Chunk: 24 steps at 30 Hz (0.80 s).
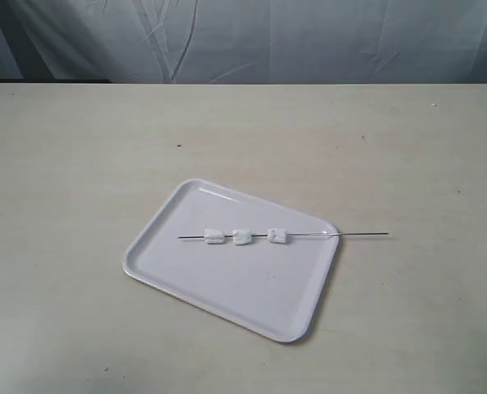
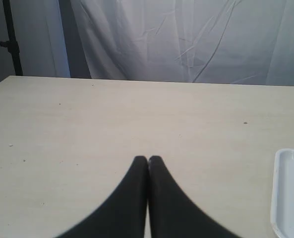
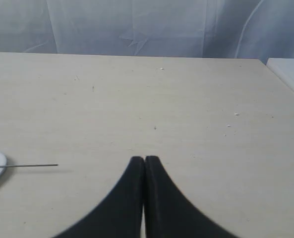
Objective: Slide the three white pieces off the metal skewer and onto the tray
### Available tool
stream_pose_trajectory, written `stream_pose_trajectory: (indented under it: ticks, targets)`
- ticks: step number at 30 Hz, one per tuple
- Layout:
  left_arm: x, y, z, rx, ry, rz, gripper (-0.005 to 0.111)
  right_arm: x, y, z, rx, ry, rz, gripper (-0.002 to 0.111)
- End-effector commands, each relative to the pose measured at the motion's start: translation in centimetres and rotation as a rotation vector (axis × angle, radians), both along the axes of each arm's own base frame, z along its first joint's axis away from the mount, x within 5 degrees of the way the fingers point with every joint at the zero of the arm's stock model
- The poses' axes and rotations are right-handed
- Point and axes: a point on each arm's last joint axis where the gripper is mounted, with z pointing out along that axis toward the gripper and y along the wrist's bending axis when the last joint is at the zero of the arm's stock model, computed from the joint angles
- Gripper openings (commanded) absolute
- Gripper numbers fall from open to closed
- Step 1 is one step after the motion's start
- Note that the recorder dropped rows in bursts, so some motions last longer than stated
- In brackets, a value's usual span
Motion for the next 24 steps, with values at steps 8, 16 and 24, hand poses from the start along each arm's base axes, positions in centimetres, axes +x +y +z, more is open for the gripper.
stream_pose_trajectory:
  ticks: [8, 16, 24]
  targets:
    - [0.0, 0.0, -0.1, 0.003, -0.009, 0.005, 0.000, 0.0, 0.0, 0.0, -0.006, -0.009, 0.001, -0.001]
    - [0.0, 0.0, -0.1, 0.003, -0.009, 0.005, 0.000, 0.0, 0.0, 0.0, -0.006, -0.009, 0.001, -0.001]
    - [0.0, 0.0, -0.1, 0.003, -0.009, 0.005, 0.000, 0.0, 0.5, 4.9, -0.011, -0.555, 0.057, -0.001]
